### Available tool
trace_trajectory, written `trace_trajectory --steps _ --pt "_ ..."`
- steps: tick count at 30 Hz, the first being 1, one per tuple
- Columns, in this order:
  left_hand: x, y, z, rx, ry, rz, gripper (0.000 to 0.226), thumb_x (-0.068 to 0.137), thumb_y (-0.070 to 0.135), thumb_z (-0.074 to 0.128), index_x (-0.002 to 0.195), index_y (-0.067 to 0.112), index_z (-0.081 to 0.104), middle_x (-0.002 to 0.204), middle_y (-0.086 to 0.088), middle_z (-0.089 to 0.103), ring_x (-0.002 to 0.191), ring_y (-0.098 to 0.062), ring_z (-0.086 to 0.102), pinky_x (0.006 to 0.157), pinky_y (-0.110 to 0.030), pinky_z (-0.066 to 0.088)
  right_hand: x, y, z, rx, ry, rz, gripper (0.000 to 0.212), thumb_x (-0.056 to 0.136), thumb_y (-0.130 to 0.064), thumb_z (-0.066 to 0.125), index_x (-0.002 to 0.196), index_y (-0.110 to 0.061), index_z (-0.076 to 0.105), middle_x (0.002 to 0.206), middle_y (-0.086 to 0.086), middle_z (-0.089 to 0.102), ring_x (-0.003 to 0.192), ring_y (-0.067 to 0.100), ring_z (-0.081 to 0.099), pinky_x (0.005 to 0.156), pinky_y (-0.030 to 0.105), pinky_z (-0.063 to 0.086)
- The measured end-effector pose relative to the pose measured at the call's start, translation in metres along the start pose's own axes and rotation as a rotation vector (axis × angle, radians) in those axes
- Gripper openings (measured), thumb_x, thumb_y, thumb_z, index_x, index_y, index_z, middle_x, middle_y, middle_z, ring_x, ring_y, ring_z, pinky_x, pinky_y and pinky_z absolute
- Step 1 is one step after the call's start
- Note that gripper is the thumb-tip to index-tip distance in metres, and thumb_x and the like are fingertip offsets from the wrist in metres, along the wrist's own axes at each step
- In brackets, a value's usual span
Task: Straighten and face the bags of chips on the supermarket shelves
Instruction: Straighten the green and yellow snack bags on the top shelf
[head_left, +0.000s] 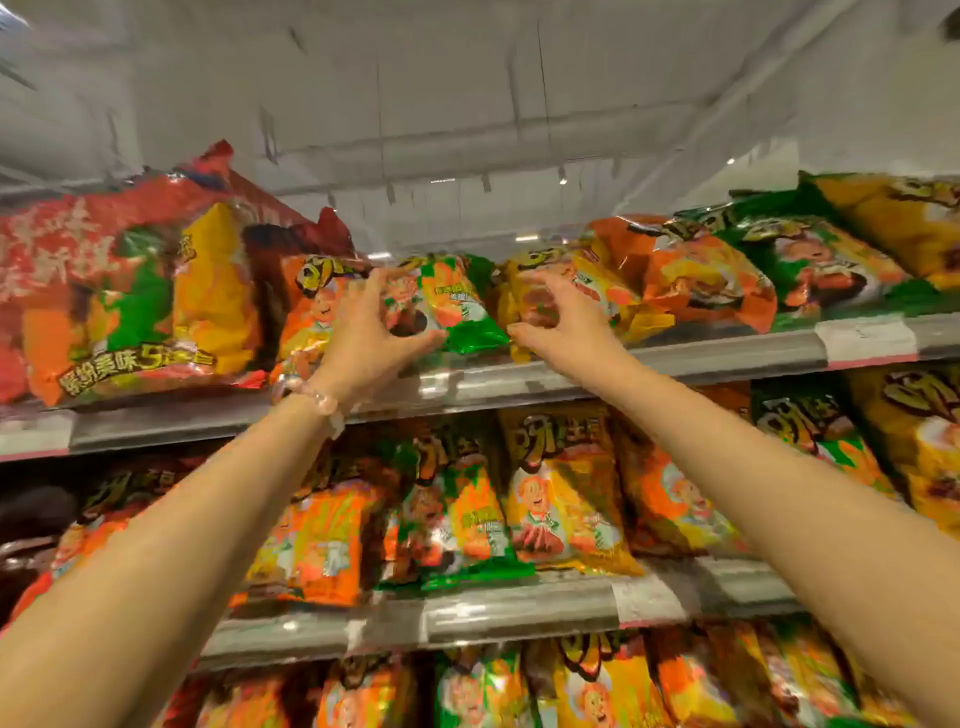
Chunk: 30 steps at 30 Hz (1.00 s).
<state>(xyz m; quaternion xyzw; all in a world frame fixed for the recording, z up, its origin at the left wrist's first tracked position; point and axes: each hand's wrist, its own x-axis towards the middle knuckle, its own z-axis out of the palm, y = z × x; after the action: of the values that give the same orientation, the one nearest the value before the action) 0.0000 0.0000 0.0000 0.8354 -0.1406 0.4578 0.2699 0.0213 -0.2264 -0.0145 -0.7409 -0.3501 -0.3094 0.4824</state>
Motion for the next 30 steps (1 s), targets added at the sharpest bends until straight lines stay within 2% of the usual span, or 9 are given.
trace_trajectory --steps 4,6,10,13,17,20,25,28,30 --pt "0.02 -0.013 -0.001 0.153 -0.052 -0.018 0.09 0.063 0.058 0.08 0.138 0.026 0.041 0.131 -0.01 0.051 0.121 -0.026 0.047 0.101 -0.04 0.041 0.028 -0.001 0.014 -0.289 -0.042 -0.116 0.064 0.084 -0.025 0.069 0.141 -0.016 0.041 0.138 0.005 0.048 0.124 0.019 0.047 0.096 0.021 0.034" --pt "0.026 -0.017 0.001 0.041 -0.121 -0.045 0.095 0.062 0.057 0.081 0.141 0.027 0.038 0.133 -0.005 0.052 0.12 -0.02 0.052 0.1 -0.039 0.047 0.04 -0.003 0.021 -0.361 -0.112 -0.127 0.072 0.085 -0.036 0.067 0.145 -0.018 0.034 0.142 0.008 0.044 0.126 0.022 0.046 0.098 0.029 0.037" --pt "0.028 -0.021 0.004 -0.063 -0.136 -0.044 0.094 0.066 0.048 0.081 0.145 0.027 0.034 0.123 0.017 0.05 0.095 0.011 0.052 0.07 -0.001 0.043 0.057 -0.003 0.031 -0.535 -0.249 -0.105 0.079 0.089 -0.054 0.054 0.151 -0.022 0.019 0.144 0.008 0.044 0.125 0.026 0.048 0.099 0.04 0.045" --pt "0.029 -0.02 0.005 -0.109 -0.162 -0.052 0.092 0.068 0.043 0.081 0.146 0.025 0.035 0.128 0.016 0.049 0.103 0.005 0.053 0.068 -0.001 0.042 0.063 -0.002 0.032 -0.596 -0.307 -0.077 0.079 0.09 -0.057 0.049 0.152 -0.025 0.013 0.146 0.007 0.043 0.124 0.027 0.049 0.097 0.042 0.047" --pt "0.032 -0.027 0.006 -0.174 -0.143 -0.081 0.089 0.065 0.04 0.083 0.142 0.025 0.04 0.11 0.027 0.05 0.084 0.02 0.053 0.059 0.002 0.042 0.067 0.002 0.032 -0.504 -0.307 -0.087 0.077 0.089 -0.053 0.054 0.151 -0.023 0.02 0.151 0.003 0.037 0.131 0.024 0.044 0.103 0.043 0.043" --pt "0.037 -0.032 0.004 -0.231 -0.107 -0.175 0.086 0.066 0.044 0.08 0.141 0.029 0.039 0.102 0.024 0.048 0.084 0.009 0.054 0.051 -0.002 0.043 0.067 0.007 0.033 -0.386 -0.282 -0.069 0.076 0.087 -0.049 0.06 0.149 -0.024 0.024 0.149 0.001 0.04 0.13 0.021 0.045 0.102 0.043 0.044" --pt "0.043 -0.033 -0.008 -0.421 -0.077 -0.37 0.083 0.072 0.047 0.076 0.141 0.015 0.042 0.13 0.002 0.054 0.11 -0.011 0.052 0.079 -0.019 0.039 0.066 0.006 0.034 -0.188 -0.249 -0.023 0.078 0.082 -0.036 0.071 0.147 -0.023 0.029 0.141 0.002 0.048 0.124 0.02 0.049 0.101 0.042 0.046" --pt "0.041 -0.028 -0.009 -0.431 -0.117 -0.398 0.059 0.076 0.046 0.074 0.121 0.011 0.061 0.116 0.005 0.063 0.095 0.0 0.06 0.069 -0.012 0.038 0.065 0.004 0.035 -0.12 -0.2 -0.016 0.083 0.079 -0.028 0.075 0.147 -0.022 0.028 0.139 0.003 0.048 0.121 0.02 0.051 0.101 0.04 0.046" --pt "0.042 -0.022 -0.011 -0.431 -0.151 -0.396 0.056 0.076 0.048 0.072 0.118 0.011 0.065 0.104 0.01 0.067 0.091 0.003 0.059 0.065 -0.012 0.035 0.063 0.002 0.035 -0.074 -0.17 -0.001 0.087 0.077 -0.024 0.077 0.147 -0.022 0.026 0.138 0.005 0.047 0.119 0.021 0.053 0.1 0.041 0.047"
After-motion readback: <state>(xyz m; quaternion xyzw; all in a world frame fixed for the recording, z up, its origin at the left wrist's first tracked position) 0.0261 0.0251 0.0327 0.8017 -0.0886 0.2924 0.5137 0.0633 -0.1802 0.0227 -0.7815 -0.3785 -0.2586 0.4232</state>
